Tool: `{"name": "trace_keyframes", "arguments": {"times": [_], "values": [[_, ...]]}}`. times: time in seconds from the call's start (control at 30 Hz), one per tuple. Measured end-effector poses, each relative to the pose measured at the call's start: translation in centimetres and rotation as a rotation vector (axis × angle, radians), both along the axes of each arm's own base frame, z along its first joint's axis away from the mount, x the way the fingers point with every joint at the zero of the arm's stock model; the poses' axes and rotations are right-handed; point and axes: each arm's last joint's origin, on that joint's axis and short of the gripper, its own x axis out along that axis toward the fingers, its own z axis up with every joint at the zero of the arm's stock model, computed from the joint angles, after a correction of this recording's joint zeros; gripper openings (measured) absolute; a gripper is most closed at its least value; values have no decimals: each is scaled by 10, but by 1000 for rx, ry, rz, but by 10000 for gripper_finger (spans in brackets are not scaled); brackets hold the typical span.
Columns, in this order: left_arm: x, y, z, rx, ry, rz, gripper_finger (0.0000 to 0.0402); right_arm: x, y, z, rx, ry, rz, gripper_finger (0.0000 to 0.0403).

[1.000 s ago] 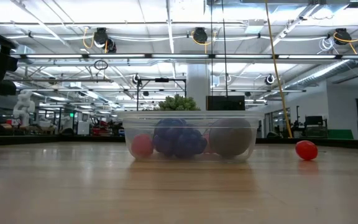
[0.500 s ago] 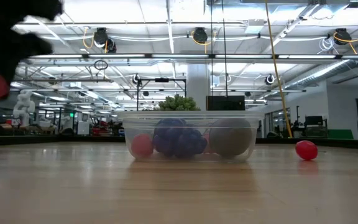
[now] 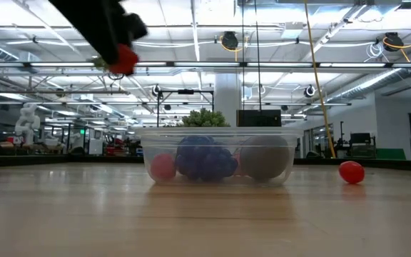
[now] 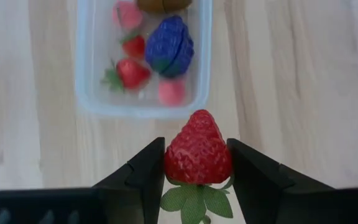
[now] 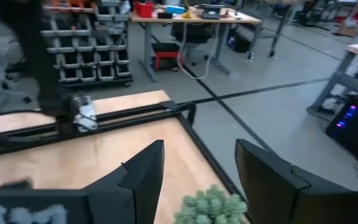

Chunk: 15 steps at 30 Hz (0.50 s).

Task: Pick and placing Produce into tupperware
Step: Put the red strawberry into the bin

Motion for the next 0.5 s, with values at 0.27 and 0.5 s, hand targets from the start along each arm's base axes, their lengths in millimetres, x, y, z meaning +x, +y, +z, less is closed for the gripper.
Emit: {"name": "trace_keyframes", "arguments": {"times": [0.27,0.5], "values": [[60,18,-22,8,1,-96,161,-4,-21,-1,1,12,-75,189],[102,35,-40,-22,12,-148,161,-8,-29,-7,10,72,-103,189]]}}
